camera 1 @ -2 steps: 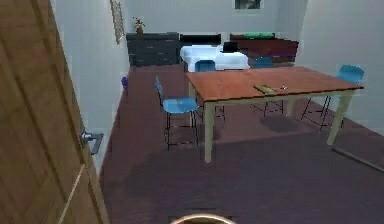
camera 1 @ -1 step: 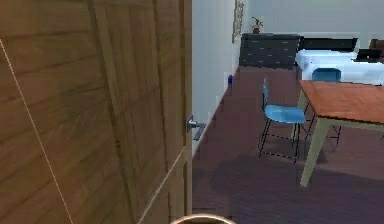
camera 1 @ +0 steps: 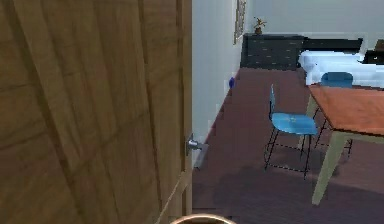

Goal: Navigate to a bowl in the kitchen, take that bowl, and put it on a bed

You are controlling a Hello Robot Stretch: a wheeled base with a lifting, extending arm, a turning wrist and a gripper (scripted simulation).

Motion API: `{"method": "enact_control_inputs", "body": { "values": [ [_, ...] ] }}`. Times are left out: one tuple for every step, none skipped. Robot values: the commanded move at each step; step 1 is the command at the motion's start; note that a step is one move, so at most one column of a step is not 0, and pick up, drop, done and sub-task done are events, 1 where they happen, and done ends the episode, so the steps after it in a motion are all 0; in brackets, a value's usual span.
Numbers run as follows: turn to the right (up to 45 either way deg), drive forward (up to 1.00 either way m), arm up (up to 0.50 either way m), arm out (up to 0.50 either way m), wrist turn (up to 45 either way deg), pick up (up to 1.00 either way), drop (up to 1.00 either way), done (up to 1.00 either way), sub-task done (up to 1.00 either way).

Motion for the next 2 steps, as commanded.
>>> {"method": "enact_control_inputs", "body": {
  "values": [
    [27.0,0.0,0.0,0.0,0.0,0.0,0.0,0.0,0.0],
    [0.0,0.9,0.0,0.0,0.0,0.0,0.0,0.0,0.0]
  ]
}}
